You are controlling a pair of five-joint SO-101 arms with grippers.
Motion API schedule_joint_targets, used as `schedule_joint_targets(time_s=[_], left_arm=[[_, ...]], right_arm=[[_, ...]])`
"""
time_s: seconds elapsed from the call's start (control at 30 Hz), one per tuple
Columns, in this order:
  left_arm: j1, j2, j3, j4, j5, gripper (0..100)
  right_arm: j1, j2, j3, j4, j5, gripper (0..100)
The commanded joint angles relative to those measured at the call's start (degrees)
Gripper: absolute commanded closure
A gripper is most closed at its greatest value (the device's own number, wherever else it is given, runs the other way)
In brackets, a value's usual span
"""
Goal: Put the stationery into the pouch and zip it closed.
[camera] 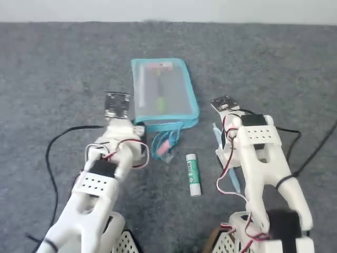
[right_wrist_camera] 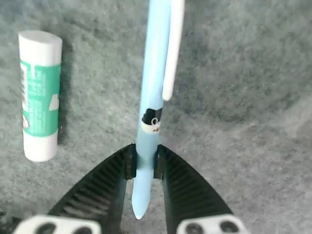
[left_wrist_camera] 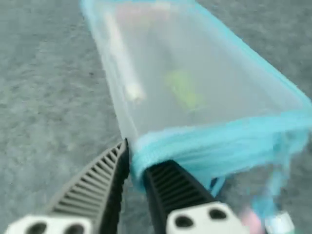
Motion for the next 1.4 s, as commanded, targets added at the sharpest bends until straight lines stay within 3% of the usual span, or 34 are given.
schedule_joint_targets(time_s=[0.0, 0.27, 0.53, 0.73, 1.17, 1.37], left_arm=[[-3.34, -0.35, -2.86, -2.11, 2.29, 99], [1.49, -0.35, -2.77, -2.02, 1.58, 99], [1.49, -0.7, -1.98, -2.2, 1.58, 99], [1.49, -0.7, -2.07, -2.2, 1.58, 99], [1.49, -0.62, -1.98, -2.2, 1.49, 99], [1.49, -0.44, -1.98, -2.2, 1.49, 99]], right_arm=[[-2.51, -6.99, -5.98, 3.82, 1.05, 99.1], [-19.12, -5.49, -25.14, 17.27, -0.88, 99.1], [-22.29, 12.0, -40.18, 23.78, -0.97, 99.1], [-22.73, 17.27, -39.91, 24.22, -1.32, 99.1], [-26.33, 2.42, -30.68, 24.48, 2.37, 99.1], [-26.42, 4.26, -27.6, 24.22, 2.46, 99.1]])
